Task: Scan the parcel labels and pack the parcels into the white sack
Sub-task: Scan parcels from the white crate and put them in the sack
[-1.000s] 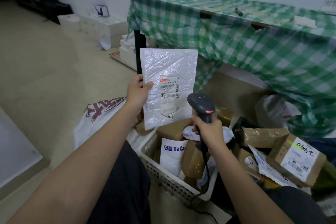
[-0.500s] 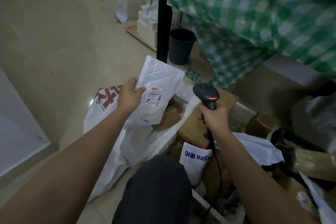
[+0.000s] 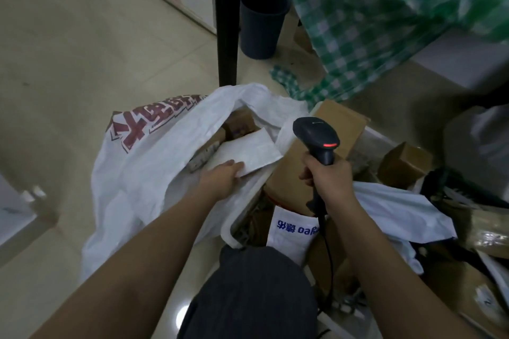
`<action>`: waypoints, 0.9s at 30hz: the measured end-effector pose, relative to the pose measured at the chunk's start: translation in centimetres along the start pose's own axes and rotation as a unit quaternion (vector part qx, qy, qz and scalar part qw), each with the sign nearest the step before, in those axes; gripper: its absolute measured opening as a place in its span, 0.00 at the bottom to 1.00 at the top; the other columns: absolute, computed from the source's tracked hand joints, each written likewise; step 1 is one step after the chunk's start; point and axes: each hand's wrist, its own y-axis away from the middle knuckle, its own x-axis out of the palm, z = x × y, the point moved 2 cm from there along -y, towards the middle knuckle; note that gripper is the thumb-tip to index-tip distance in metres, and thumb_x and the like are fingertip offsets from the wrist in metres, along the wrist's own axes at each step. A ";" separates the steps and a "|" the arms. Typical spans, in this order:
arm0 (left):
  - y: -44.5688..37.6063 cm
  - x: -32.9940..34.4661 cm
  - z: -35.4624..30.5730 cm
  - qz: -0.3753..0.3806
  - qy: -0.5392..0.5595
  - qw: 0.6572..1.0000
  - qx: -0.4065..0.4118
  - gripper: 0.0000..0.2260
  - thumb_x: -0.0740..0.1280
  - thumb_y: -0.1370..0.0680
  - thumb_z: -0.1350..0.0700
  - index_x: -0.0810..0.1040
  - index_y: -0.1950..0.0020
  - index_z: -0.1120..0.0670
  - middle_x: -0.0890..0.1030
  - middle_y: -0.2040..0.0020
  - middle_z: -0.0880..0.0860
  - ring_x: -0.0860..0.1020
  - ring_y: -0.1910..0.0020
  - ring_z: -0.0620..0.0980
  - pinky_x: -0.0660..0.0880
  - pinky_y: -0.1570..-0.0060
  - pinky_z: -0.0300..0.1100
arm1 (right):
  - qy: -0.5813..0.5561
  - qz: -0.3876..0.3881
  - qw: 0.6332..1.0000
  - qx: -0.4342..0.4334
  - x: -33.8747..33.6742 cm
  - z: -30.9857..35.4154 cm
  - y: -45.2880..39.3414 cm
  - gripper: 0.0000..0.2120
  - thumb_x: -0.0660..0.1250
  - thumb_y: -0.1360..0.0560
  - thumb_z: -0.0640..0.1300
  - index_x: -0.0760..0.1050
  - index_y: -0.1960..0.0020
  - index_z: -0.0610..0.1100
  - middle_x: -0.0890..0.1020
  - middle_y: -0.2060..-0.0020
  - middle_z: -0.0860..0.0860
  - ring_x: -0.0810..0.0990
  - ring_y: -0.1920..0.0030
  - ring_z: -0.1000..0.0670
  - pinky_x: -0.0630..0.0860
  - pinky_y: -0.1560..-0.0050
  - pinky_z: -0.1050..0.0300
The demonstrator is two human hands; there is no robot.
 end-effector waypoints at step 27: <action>5.1 6.4 -10.1 -0.119 0.147 0.982 -0.018 0.13 0.72 0.26 0.55 0.67 0.53 0.54 0.73 0.63 0.51 0.72 0.63 0.50 0.62 0.69 0.40 | -0.016 -0.052 0.998 0.044 -11.5 -7.1 5.9 0.08 0.72 0.28 0.45 0.77 0.58 0.40 0.80 0.67 0.43 0.78 0.67 0.48 0.74 0.63 0.54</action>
